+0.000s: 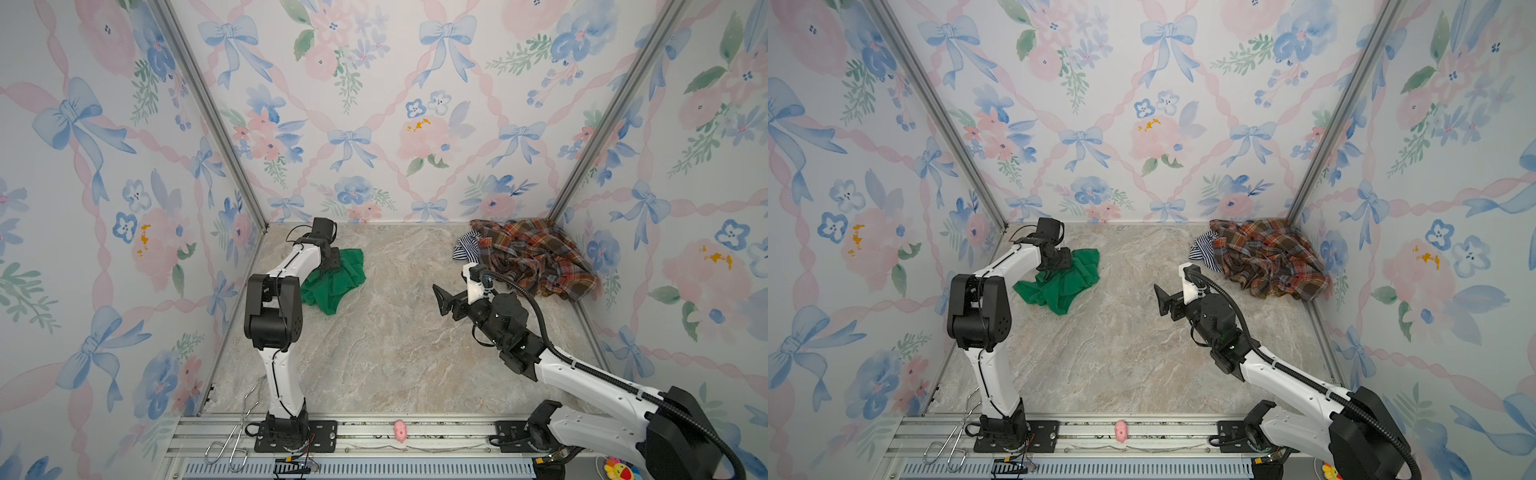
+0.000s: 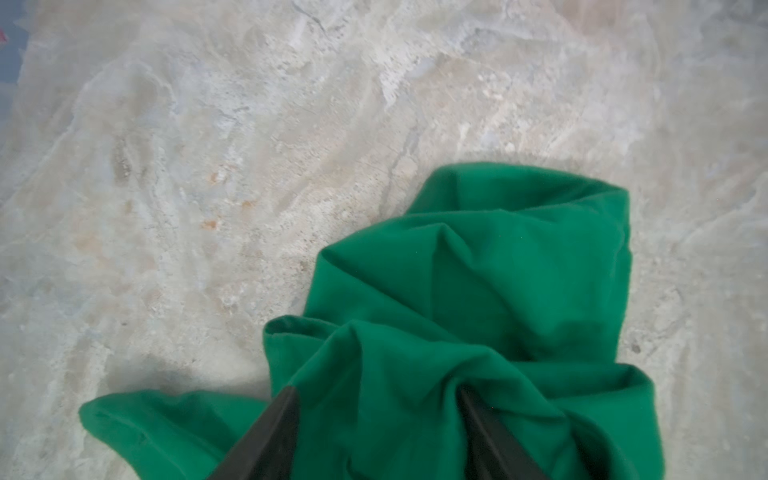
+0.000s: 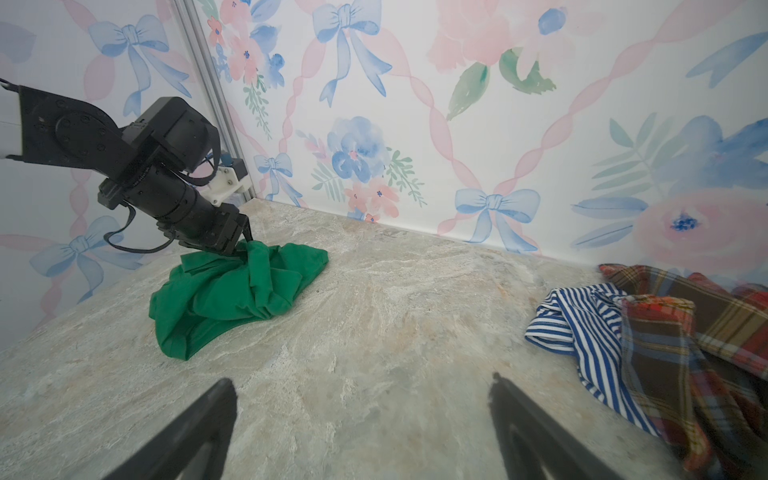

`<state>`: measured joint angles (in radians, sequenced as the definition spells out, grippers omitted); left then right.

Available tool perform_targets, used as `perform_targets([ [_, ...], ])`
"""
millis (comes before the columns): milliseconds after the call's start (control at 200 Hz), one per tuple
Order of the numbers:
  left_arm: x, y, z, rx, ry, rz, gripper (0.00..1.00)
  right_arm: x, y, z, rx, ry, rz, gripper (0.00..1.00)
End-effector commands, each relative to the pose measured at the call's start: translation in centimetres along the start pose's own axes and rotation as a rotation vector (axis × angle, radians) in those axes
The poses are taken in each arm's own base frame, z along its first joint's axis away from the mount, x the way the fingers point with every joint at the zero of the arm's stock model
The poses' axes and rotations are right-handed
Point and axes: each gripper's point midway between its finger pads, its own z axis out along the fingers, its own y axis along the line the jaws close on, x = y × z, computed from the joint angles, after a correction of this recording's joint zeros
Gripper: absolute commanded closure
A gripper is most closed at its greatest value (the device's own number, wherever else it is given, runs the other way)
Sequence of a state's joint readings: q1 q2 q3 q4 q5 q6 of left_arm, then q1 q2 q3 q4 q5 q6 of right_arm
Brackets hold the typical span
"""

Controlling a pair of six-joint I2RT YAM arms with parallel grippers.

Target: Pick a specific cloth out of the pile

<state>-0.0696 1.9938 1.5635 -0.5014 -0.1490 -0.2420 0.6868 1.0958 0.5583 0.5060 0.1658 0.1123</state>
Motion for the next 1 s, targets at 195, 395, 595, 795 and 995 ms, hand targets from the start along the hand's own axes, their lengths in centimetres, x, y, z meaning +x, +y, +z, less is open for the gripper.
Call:
perform_targets([
  [195, 3.3, -4.6, -4.3, 0.119, 0.01, 0.182, 0.02, 0.4, -0.4, 0.4, 0.017, 0.021, 0.001, 0.03],
  [395, 5.3, -2.4, -1.2, -0.004, 0.08, 0.122, 0.02, 0.4, -0.4, 0.4, 0.02, 0.022, -0.001, 0.03],
  [595, 6.7, -2.3, 3.0, 0.025, 0.17, 0.096, 0.02, 0.5, -0.4, 0.5, 0.019, 0.023, -0.003, 0.03],
  [795, 9.9, -3.3, 6.1, 0.035, 0.266, 0.128, 0.02, 0.6, -0.5, 0.5, 0.021, 0.029, -0.006, 0.03],
  [995, 11.9, -3.3, 7.6, 0.08, 0.337, 0.099, 0.22, 0.5, -0.5, 0.5, 0.023, 0.026, -0.006, 0.03],
])
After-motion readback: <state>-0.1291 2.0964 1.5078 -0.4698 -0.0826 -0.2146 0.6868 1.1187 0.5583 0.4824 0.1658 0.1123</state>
